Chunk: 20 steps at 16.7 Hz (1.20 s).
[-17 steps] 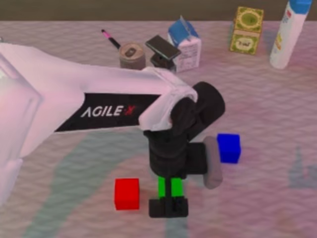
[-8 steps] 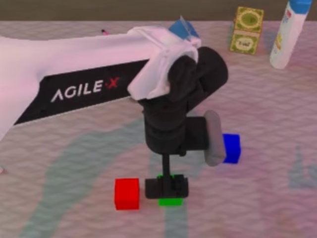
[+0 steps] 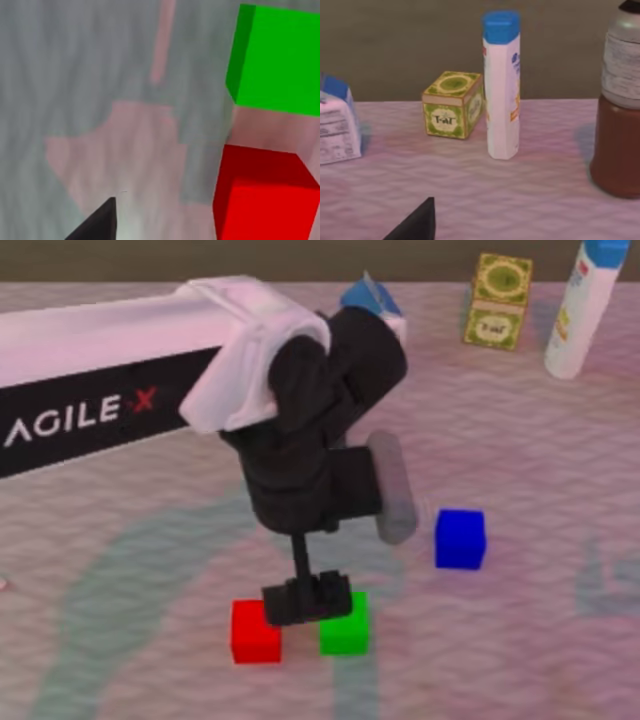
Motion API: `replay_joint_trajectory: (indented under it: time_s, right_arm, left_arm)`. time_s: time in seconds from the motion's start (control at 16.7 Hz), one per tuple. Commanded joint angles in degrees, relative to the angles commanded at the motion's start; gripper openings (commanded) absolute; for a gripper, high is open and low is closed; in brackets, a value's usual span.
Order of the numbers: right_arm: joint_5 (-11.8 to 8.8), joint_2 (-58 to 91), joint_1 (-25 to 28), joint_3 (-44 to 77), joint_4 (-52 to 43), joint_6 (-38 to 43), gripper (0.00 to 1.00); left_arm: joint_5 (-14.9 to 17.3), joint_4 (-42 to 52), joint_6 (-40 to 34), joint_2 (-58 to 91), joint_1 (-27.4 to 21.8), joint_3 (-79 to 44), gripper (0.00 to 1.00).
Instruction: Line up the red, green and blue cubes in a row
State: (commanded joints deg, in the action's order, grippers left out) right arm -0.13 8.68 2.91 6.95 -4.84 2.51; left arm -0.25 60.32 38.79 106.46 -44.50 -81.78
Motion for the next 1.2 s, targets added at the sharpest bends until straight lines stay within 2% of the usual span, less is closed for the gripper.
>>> replay_joint_trajectory:
  time_s: [0.36,0.84,1.2]
  right_arm:
    - [0.1,25.62,6.21,19.97,-13.75,7.21,1.0]
    - [0.16,67.25,16.43,52.44,-36.36,18.94,1.0]
    - [0.19,93.45,22.84,72.89,-50.58,26.31,1.0]
  left_arm:
    - [-0.73,-12.31,-7.98,-23.22,11.13,18.12,1.0]
    - [-0.98,-34.14,-22.97,-66.59,29.73,53.09,1.0]
    - [-0.52,-48.94,-32.29,-90.91,39.8,72.28,1.0]
